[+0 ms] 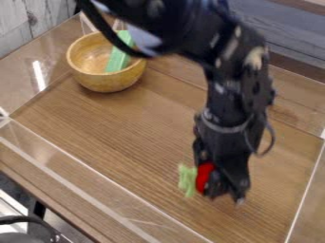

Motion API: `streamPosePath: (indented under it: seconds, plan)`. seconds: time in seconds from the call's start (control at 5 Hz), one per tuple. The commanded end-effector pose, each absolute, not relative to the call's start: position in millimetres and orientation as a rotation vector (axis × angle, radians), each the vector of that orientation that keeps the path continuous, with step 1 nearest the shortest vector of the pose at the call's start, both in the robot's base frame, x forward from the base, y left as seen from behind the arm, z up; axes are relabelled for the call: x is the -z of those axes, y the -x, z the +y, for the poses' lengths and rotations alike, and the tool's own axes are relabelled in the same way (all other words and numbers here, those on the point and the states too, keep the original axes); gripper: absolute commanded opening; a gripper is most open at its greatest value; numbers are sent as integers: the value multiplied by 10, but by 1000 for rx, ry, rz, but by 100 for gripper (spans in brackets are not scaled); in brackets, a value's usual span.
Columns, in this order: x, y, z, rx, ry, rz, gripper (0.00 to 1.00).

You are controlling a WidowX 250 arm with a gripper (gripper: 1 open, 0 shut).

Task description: Move the red object to the left side of the table

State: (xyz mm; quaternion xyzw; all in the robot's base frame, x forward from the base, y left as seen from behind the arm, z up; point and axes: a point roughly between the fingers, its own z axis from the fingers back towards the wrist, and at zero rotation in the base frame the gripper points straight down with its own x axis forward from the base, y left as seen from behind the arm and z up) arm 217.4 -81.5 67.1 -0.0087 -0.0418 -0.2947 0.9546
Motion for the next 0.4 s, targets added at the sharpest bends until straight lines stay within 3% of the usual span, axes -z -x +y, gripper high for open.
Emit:
streamPosePath:
  seconds: [0.0,0.2]
  plan:
    - [-1045,-2330,-661,517,-19,-171,0]
    - [-1160,-2442,-396,388,-54,-189,0]
